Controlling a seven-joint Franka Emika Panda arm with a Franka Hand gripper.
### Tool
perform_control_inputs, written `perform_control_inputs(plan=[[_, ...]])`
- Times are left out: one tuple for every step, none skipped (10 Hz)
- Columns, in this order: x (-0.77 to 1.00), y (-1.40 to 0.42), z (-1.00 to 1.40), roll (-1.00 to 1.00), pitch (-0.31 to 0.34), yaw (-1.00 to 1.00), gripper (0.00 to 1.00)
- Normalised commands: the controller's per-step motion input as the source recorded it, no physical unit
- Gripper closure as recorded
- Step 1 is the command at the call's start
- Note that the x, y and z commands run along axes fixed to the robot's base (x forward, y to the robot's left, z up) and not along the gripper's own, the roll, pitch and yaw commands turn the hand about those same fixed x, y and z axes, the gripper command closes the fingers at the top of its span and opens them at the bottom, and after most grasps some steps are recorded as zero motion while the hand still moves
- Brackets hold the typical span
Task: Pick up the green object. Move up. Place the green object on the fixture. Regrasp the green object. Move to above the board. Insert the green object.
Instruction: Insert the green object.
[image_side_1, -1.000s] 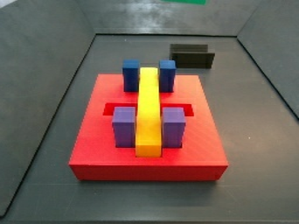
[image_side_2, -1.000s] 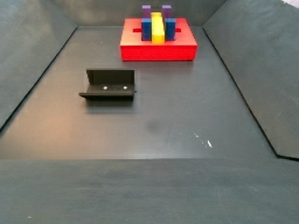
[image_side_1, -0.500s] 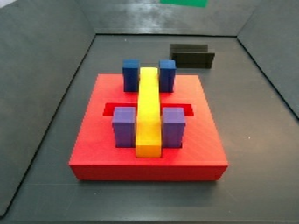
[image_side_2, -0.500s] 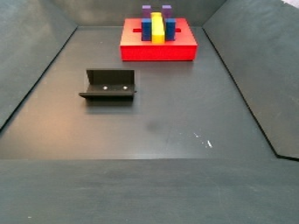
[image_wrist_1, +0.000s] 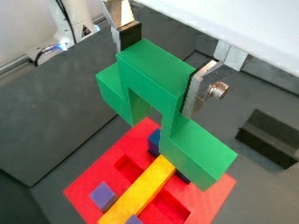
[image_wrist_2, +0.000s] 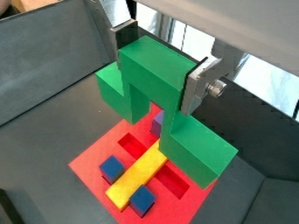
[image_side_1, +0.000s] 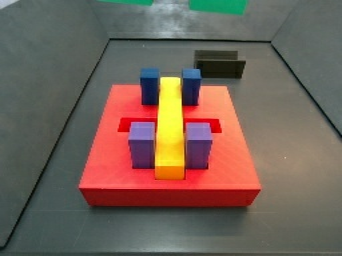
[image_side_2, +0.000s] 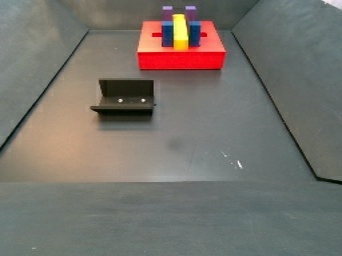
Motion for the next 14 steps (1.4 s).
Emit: perform_control_inputs(plan=[[-0.27,-0.15,-0.15,0.00,-0.191,0.44,1.00],[-0.13,-0.09,-0.25,-0.02,-0.164,0.48,1.00],[-0.06,-0.02,-0.23,0.00,-0.153,0.48,1.00],[0.00,0.00,0.00,0.00,0.000,0.02,1.00],[0.00,0.00,-0.06,0.00,0.000,0.00,1.00],[0.09,-0.07,-0.26,-0.03,-0.066,-0.05,1.00],[0.18,-0.10,-0.25,-0.04,-0.114,-0.21,1.00],[0.25,-0.06,-0.25,-0.06,-0.134,-0.37,1.00],[0.23,0.00,-0.20,-0.10,-0.141,-0.38,1.00],[0.18,0.00,-0.16,-0.12,-0.149,-0.37,1.00],[0.02,0.00,-0.07,0.00,-0.003,-0.11,1.00],[0.00,-0.03,-0.40,-0.02,-0.114,-0.02,1.00],[0.00,-0.09,-0.63,-0.10,-0.226,-0.06,1.00],[0.07,-0.08,-0.62,-0.02,-0.196,-0.03,1.00]])
